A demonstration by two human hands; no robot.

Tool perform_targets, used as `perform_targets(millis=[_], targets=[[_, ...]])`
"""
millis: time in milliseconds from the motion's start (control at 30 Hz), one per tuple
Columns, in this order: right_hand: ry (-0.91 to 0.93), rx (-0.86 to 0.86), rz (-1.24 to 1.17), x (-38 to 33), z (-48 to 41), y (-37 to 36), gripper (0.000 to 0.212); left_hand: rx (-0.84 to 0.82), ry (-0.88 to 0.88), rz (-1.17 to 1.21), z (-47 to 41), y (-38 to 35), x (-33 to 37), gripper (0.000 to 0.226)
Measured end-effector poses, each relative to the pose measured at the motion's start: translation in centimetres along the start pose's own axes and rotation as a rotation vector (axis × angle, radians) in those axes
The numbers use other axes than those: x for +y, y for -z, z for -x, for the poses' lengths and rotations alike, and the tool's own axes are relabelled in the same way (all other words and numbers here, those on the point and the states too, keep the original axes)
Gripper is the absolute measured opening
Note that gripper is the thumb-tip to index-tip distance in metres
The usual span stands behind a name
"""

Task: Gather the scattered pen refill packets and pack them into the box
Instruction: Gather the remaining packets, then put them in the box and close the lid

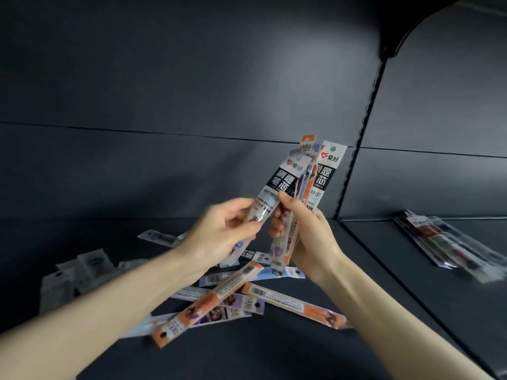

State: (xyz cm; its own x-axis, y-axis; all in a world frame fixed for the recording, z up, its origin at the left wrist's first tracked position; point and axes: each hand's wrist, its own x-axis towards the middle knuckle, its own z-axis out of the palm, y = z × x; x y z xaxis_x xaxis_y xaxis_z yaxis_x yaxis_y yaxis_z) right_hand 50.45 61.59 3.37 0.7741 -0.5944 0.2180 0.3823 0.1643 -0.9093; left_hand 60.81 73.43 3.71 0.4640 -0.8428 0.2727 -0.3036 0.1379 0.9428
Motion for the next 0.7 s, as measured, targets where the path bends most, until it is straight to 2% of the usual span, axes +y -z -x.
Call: perform_targets(millis=[67, 167, 267, 400, 500, 600, 700], targets=[[-0.006, -0.005, 0.008, -1.0, 1.6, 1.4, 0.02, 0.102, 0.044, 0.024, 1.0, -1.8, 0.4, 0.022], [-0.037, -0.066, 0.097, -1.8, 4.2, 3.5, 0.019, 0.206, 0.084, 0.082, 2.7, -5.8, 1.1, 0.023], [-0.091, -0.09, 0.05, -2.0, 6.5, 5.6, 0.018, 0.251, 0.099, 0.126, 4.4, -10.0, 1.4, 0.021], [-0.135, -0.031, 0.005, -2.9, 8.5, 8.1, 0.015, 0.288, 0.097, 0.157, 6.6, -13.3, 1.2, 0.017], [-0.18, -0.107, 0.053, -3.0, 9.7, 8.9, 0.011, 0.352, 0.083, 0.16, 7.5, -14.7, 1.1, 0.018], [-0.204, -0.16, 0.038, -3.3, 10.4, 9.4, 0.005, 0.366, 0.043, 0.071, 8.0, -15.6, 1.0, 0.019], [-0.141, -0.118, 0.06, -3.8, 9.8, 10.4, 0.008, 0.352, 0.019, -0.16, 8.3, -14.5, 0.2, 0.019]])
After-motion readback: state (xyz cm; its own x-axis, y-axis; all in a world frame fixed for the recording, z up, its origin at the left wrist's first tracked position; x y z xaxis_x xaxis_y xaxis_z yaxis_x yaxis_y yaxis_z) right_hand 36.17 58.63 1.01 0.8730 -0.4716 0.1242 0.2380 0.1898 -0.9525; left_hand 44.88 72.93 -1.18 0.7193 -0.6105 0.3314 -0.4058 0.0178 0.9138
